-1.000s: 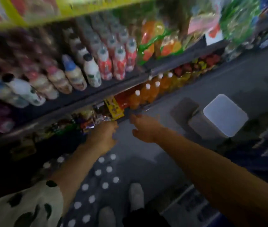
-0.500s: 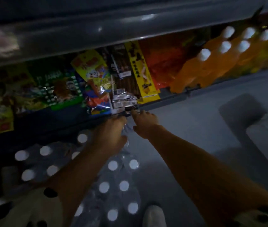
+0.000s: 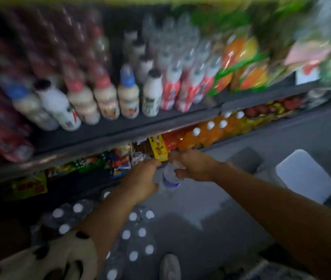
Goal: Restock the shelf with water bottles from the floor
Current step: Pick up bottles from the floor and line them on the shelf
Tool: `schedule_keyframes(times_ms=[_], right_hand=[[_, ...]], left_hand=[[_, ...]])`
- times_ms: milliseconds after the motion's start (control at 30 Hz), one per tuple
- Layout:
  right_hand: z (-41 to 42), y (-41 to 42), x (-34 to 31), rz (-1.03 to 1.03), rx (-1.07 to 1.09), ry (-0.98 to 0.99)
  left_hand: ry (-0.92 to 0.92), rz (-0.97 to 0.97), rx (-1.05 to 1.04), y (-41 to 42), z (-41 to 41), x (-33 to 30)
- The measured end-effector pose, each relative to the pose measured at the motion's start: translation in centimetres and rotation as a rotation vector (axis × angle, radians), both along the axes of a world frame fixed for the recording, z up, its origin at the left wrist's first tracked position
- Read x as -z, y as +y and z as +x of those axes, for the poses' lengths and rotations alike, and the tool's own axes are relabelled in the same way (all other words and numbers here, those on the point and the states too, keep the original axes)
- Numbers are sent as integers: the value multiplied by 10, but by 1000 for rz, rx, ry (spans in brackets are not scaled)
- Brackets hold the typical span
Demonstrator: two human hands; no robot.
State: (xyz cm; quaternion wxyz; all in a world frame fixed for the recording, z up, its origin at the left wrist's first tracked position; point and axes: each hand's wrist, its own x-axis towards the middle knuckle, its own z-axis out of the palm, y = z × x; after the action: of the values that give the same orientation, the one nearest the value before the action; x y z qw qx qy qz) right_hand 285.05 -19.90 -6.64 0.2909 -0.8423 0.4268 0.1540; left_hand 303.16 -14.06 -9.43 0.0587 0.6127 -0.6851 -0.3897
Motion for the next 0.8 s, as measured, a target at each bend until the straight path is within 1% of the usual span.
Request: schedule_keyframes(times_ms=[67,200,333,400,433,500,533,600,633,667,700,767,800], right_hand=[[-10,4,-92,-42,-10,-71],[-30,17,-277,-143,-9,-159],[-48,44,-444,-322,-5,-276],[-51,60,-514,-386,-5,-335],[-53,67,-544,-411,5,-367],[-57,80,-596,-483,57,-425],[-58,87,-619,-516,104,-457],[-60,102,-658,-600,238,-524],[-58,110,-676,-656,292,-541],[-57,117,-692,-710,340,-520],[-54,122,-706,-781,376,-463],[-47,128,-729,-945,396,-333],[-44,129,-740,-1003,395,-304]], left_hand=[[59,-1,66,0,-8,-67],[311,-38,173,5,-19,-208],[381,-33,242,16,-26,-337],[436,-133,267,23,-32,-392],[456,-194,276,27,-37,-420],[436,-330,259,34,-44,-474],[432,-379,233,38,-46,-499],[497,-474,159,42,-50,-537],[526,-523,110,43,-52,-554],[510,-570,62,46,-54,-571],[459,-624,28,51,-57,-589],[281,-770,-42,63,-63,-619],[226,-822,-76,67,-65,-628]])
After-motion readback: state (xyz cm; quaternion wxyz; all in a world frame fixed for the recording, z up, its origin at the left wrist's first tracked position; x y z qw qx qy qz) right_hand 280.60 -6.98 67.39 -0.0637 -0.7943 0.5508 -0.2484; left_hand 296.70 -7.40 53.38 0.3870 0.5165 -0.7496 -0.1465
